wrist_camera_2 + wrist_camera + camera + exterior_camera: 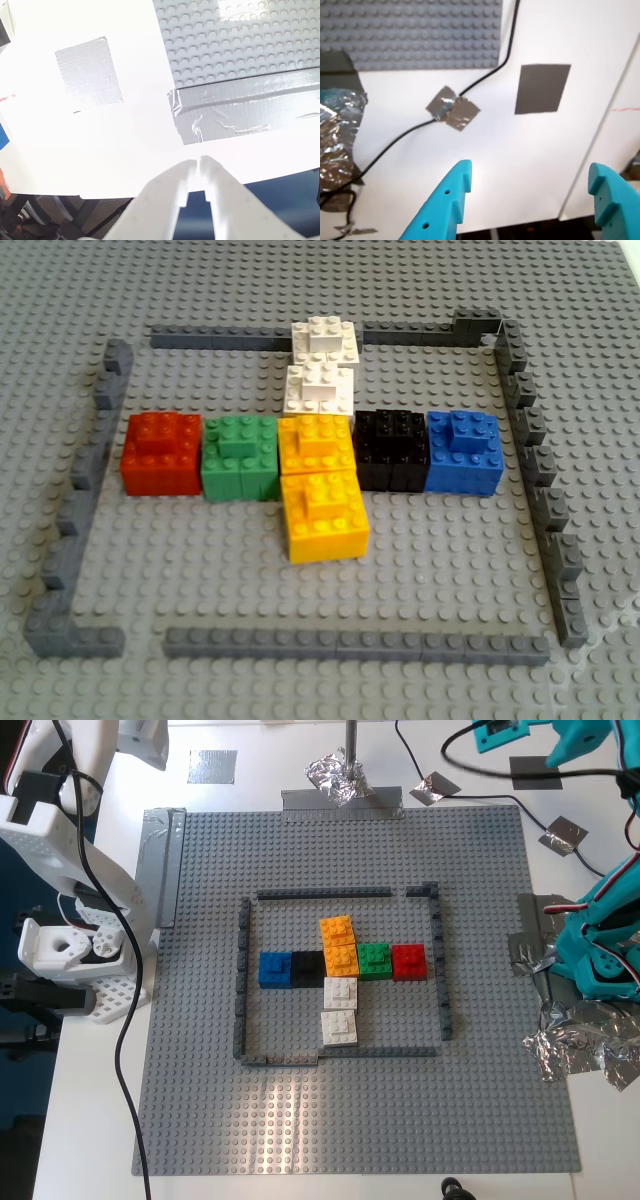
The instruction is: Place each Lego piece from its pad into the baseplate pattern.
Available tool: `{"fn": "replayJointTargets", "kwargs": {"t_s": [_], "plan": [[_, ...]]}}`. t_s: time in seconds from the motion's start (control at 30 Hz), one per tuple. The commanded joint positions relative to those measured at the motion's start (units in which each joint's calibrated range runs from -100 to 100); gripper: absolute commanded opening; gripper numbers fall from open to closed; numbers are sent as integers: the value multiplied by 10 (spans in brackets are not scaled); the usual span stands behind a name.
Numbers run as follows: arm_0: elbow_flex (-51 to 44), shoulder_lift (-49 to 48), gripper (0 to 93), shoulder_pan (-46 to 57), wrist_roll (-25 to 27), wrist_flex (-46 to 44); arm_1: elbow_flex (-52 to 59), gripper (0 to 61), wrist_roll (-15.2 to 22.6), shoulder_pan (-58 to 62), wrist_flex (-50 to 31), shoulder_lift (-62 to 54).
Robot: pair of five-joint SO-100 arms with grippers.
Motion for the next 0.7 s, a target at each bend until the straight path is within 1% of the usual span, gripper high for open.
{"fn": "replayJointTargets", "kwargs": {"t_s": [0.0, 0.2, 0.67], "plan": [[-38, 6, 254, 23, 2, -4, -40, 2, -1, -6, 6, -23], [-72, 35, 254, 40, 2, -4, -41, 2, -2, -6, 5, -23], [-64, 42, 254, 50, 6, -4, -37, 2, -2, -6, 5, -22]]}}
